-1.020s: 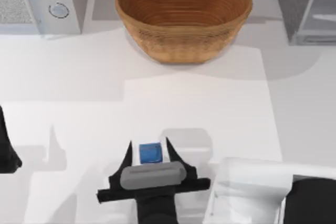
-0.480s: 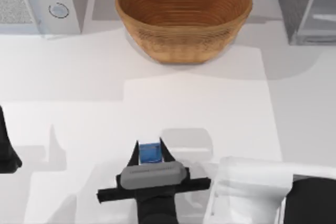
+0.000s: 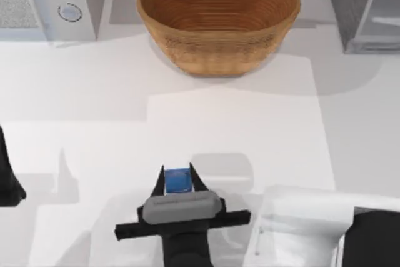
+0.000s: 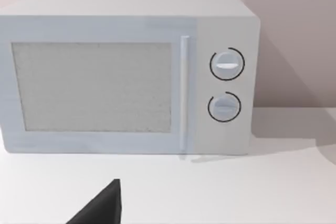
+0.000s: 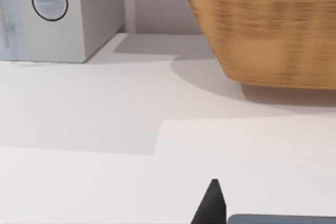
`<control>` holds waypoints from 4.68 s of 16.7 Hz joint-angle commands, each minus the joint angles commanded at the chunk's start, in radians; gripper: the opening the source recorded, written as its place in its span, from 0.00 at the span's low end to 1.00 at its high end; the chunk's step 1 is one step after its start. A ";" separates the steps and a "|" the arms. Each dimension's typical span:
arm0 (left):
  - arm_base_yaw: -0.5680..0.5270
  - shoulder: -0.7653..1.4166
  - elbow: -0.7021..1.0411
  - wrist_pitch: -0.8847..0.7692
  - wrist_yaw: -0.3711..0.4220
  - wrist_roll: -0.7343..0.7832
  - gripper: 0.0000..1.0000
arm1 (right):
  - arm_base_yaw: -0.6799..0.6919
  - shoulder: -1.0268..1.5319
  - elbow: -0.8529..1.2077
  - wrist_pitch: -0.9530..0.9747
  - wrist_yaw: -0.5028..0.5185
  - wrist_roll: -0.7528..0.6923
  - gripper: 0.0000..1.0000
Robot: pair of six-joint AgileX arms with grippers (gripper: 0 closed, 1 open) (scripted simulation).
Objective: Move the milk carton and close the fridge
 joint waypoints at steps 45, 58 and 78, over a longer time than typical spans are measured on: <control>0.000 0.000 0.000 0.000 0.000 0.000 1.00 | -1.340 -0.594 -0.138 -0.413 -1.216 -0.015 0.00; 0.000 0.000 0.000 0.000 0.000 0.000 1.00 | -1.462 -0.138 0.356 -0.531 -1.349 -0.025 0.00; 0.000 0.000 0.000 0.000 0.000 0.000 1.00 | -1.462 -0.138 0.356 -0.531 -1.349 -0.025 0.90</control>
